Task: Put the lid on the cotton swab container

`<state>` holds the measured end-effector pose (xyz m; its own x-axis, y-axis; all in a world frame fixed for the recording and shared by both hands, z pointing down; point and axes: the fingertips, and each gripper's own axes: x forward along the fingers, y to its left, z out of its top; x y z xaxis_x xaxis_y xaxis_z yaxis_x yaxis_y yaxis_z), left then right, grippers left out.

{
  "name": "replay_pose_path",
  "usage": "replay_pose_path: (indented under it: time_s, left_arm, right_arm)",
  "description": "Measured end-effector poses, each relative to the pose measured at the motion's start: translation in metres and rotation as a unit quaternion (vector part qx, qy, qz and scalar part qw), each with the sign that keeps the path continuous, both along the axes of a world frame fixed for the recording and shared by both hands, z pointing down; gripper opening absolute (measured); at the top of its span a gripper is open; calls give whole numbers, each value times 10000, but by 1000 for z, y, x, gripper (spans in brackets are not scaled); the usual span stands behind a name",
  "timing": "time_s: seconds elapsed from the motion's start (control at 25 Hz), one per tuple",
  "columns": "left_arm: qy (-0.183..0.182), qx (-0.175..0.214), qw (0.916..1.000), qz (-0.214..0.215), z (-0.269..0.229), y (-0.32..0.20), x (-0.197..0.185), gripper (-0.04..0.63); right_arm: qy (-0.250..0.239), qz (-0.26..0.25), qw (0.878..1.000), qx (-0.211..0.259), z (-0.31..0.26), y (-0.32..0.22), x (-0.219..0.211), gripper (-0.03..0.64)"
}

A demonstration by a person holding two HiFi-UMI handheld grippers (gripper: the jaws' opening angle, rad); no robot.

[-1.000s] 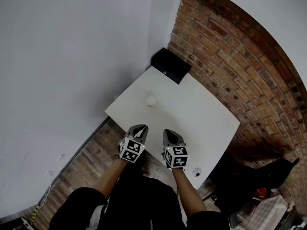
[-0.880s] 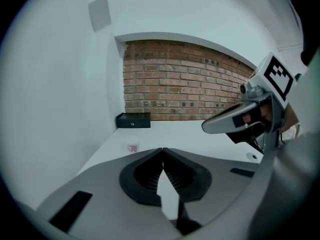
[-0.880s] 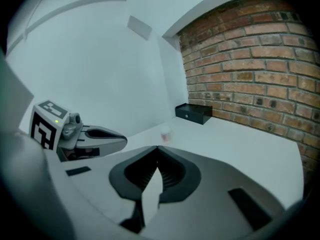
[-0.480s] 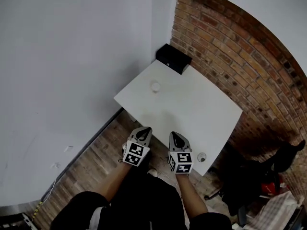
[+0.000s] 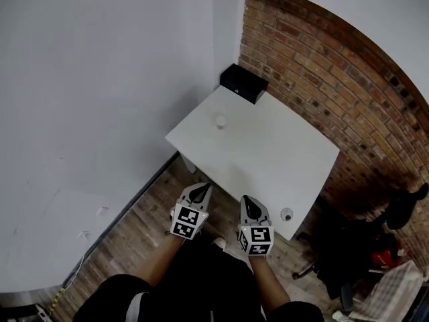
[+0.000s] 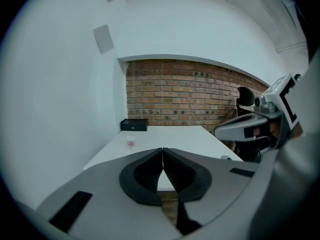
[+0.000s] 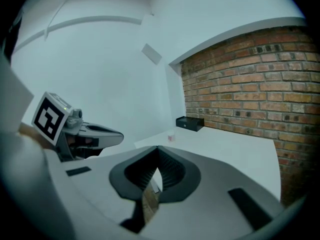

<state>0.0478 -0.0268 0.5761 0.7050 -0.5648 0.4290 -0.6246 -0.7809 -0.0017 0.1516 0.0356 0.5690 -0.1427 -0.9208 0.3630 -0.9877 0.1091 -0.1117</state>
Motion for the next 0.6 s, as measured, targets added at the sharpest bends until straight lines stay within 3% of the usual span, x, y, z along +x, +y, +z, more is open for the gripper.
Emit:
replay_pose_path:
  time_s: [0.6]
  left_arm:
    - [24,4,9999,-118,0,20,-2,15]
  right_arm:
    - [40,-178,9998,118,-11,12,-8,21]
